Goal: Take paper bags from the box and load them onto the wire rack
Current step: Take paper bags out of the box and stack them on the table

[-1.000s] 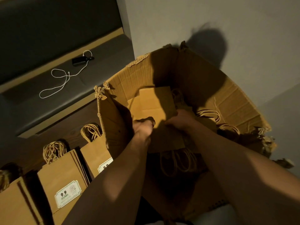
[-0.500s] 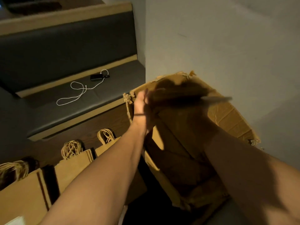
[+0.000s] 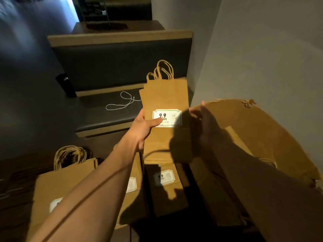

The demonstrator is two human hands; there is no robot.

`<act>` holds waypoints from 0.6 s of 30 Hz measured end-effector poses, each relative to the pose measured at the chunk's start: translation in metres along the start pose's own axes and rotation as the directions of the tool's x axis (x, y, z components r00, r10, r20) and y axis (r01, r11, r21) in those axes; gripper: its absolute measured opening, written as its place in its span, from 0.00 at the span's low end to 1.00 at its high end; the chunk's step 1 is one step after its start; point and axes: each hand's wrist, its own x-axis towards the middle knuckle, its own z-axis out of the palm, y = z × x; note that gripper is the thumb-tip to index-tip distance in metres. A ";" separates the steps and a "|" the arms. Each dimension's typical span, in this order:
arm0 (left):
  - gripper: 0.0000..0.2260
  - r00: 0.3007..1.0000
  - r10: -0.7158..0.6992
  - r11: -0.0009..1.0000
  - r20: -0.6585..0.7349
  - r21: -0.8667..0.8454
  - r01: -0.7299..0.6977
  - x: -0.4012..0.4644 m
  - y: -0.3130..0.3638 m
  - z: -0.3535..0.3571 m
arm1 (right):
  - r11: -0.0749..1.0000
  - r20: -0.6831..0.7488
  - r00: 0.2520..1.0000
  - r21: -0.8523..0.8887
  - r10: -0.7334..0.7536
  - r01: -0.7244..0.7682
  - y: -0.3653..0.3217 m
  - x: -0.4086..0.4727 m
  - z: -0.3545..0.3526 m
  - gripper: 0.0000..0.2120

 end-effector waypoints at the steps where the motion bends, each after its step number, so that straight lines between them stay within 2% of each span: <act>1: 0.22 1.000 -0.004 1.000 -0.012 0.027 0.005 -0.005 -0.001 -0.013 | 0.999 0.134 0.990 -0.017 0.033 -0.031 0.005 -0.005 0.016 0.16; 2: 0.22 0.999 -0.017 0.998 -0.029 0.057 0.019 -0.012 -0.004 -0.025 | 0.991 0.213 0.976 -0.135 0.053 -0.025 0.017 -0.002 0.032 0.11; 4: 0.20 0.996 -0.031 0.999 -0.078 0.020 0.033 -0.026 -0.009 -0.044 | 0.963 0.189 0.982 -0.269 0.020 0.032 0.031 -0.002 0.060 0.12; 6: 0.15 0.989 -0.120 0.985 -0.083 -0.135 0.109 -0.038 -0.013 -0.062 | 0.974 0.189 0.982 -0.226 0.022 0.022 0.048 0.003 0.081 0.17; 8: 0.16 0.968 -0.241 0.927 -0.065 -0.311 0.210 -0.051 -0.014 -0.083 | 0.984 0.141 0.989 -0.179 0.034 -0.008 0.060 0.002 0.094 0.21; 9: 0.16 0.967 -0.247 0.912 -0.067 -0.352 0.208 -0.055 -0.016 -0.099 | 0.986 0.113 0.992 -0.164 0.050 -0.031 0.066 0.004 0.100 0.20; 13: 0.12 0.971 -0.183 0.952 -0.154 -0.276 0.135 -0.073 -0.025 -0.137 | 0.980 0.124 0.978 -0.127 0.171 -0.155 0.079 0.010 0.110 0.16; 18: 0.12 0.958 -0.192 0.955 -0.215 -0.267 0.131 -0.083 -0.031 -0.160 | 0.976 0.103 0.971 -0.015 0.217 -0.217 0.088 0.007 0.122 0.13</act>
